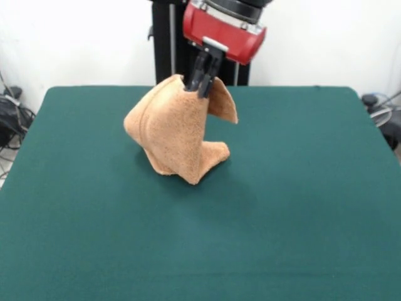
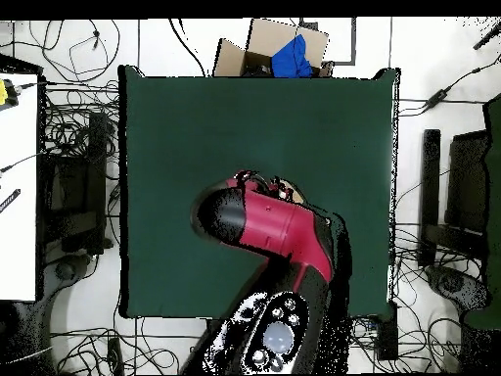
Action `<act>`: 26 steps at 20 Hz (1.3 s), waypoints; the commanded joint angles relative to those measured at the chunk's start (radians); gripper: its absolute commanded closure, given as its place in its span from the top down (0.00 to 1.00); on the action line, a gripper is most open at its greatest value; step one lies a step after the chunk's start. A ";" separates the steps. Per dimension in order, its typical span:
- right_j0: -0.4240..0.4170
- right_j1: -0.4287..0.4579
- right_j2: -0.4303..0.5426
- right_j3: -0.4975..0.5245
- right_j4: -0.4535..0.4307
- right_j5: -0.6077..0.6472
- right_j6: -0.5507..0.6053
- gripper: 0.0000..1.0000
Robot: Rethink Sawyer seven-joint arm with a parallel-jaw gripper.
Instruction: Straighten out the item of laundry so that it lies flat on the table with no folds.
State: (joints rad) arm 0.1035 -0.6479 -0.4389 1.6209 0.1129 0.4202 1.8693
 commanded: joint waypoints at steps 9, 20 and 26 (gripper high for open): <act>0.056 0.016 -0.034 -0.166 0.053 0.232 0.230 0.00; 0.056 -0.036 -0.046 -0.244 0.045 0.413 0.204 0.00; 0.074 -0.026 -0.049 -0.228 0.037 0.381 0.239 0.00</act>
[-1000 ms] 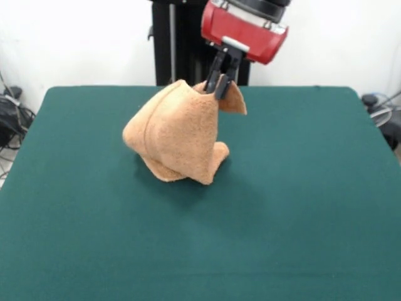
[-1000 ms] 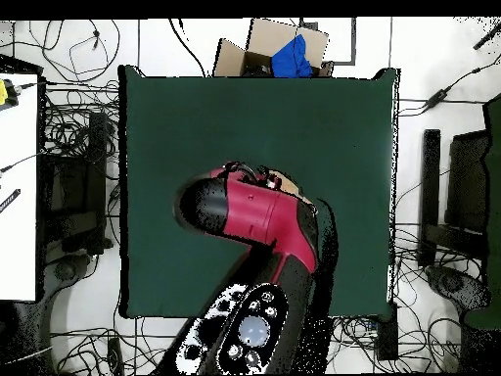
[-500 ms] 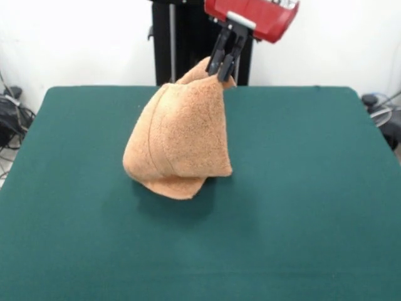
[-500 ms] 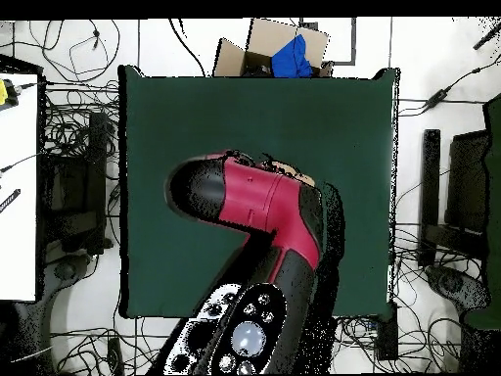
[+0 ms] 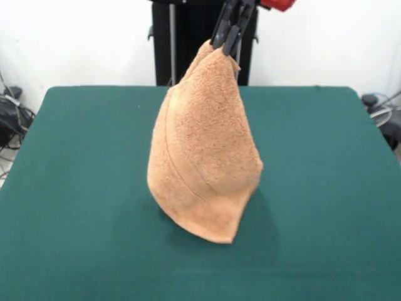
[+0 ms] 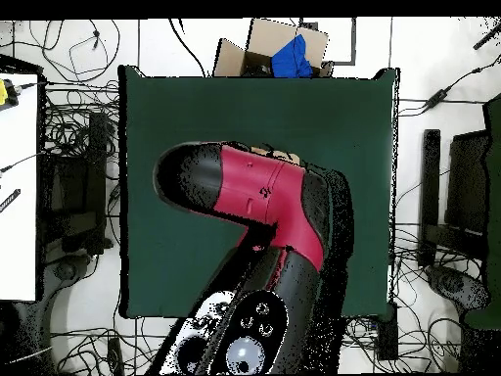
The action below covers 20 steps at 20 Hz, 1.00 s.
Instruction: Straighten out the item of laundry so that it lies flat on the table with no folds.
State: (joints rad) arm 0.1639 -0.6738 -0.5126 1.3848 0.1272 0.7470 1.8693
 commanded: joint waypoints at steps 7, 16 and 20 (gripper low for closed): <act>0.049 0.016 0.011 -0.011 0.035 0.085 0.295 0.00; -0.083 -0.097 0.083 0.218 0.006 -0.089 0.090 0.00; -0.171 -0.111 0.098 0.280 -0.057 -0.159 0.001 0.00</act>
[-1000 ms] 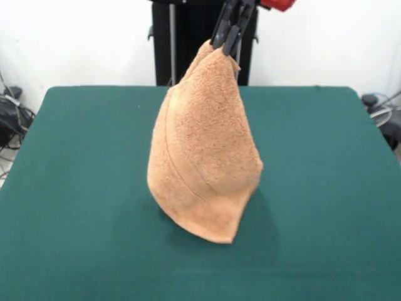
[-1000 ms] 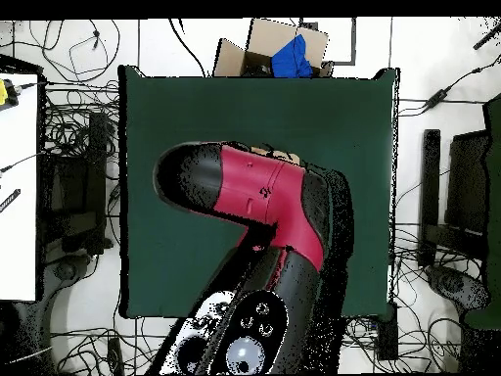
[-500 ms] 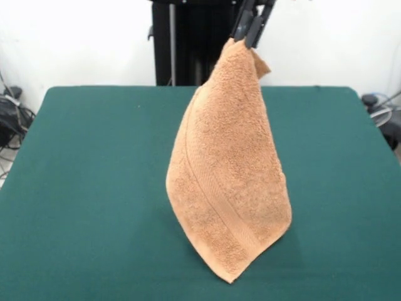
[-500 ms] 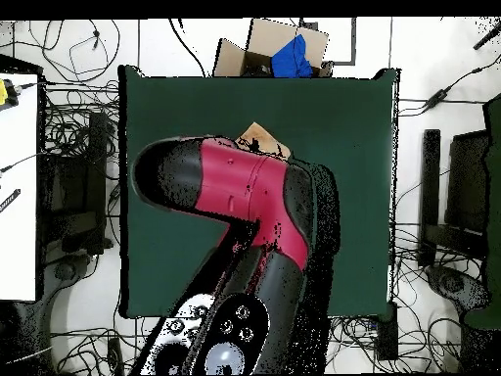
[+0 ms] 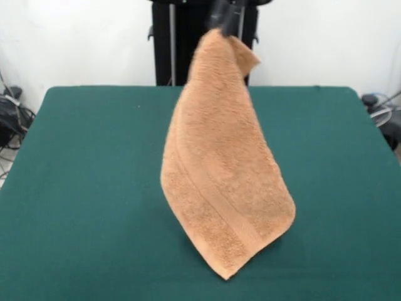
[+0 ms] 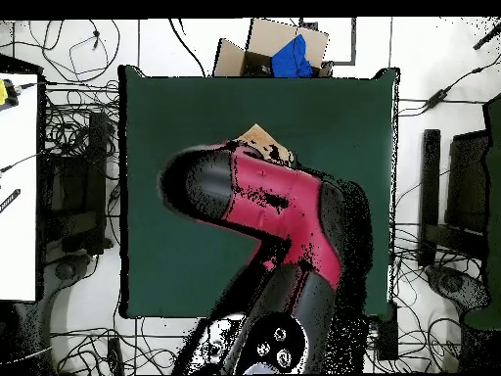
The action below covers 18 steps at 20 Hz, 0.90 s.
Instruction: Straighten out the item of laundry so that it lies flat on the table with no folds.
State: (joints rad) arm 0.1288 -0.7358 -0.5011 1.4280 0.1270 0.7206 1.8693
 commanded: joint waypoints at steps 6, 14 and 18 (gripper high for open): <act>-0.282 -0.088 0.138 0.235 -0.129 -0.126 -0.145 0.00; -0.425 -0.123 0.221 0.157 -0.230 -0.067 -0.242 0.00; -0.424 -0.148 0.215 0.106 -0.280 0.004 -0.235 0.00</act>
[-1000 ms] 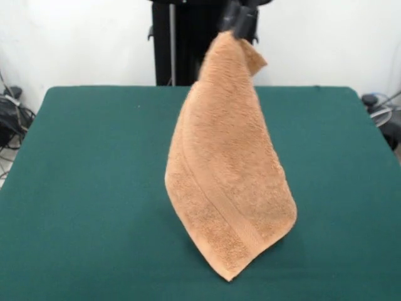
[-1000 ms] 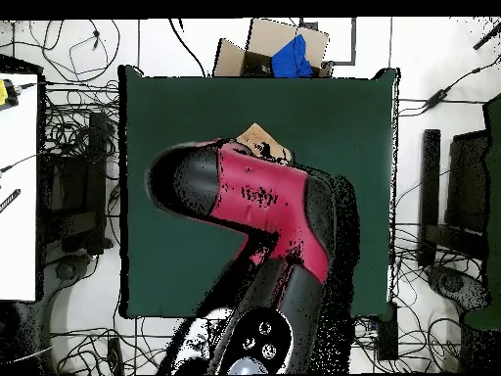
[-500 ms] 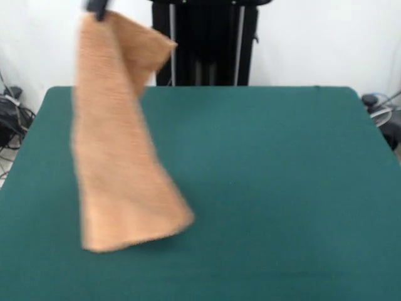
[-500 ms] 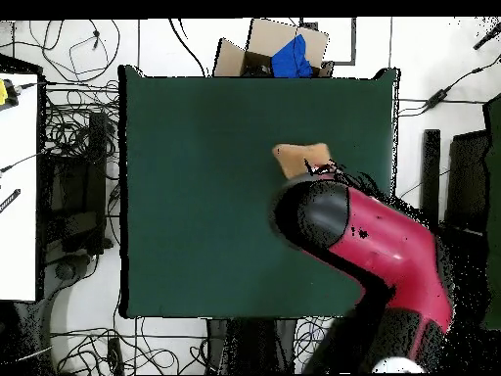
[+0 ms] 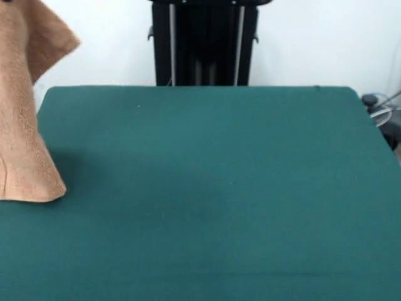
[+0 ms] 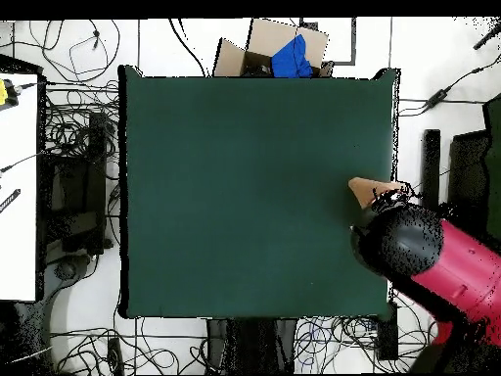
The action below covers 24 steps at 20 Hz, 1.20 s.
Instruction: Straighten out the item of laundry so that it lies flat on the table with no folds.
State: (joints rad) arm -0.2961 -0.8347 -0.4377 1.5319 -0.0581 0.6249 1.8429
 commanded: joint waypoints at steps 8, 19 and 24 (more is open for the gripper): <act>0.153 -0.033 0.087 0.052 -0.104 0.093 0.058 0.00; 0.295 0.077 0.003 0.058 -0.069 0.015 0.272 0.00; 0.379 0.164 -0.086 0.030 -0.059 -0.022 0.404 0.00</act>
State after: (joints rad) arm 0.0253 -0.7878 -0.4721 1.5211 -0.1335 0.6468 1.8557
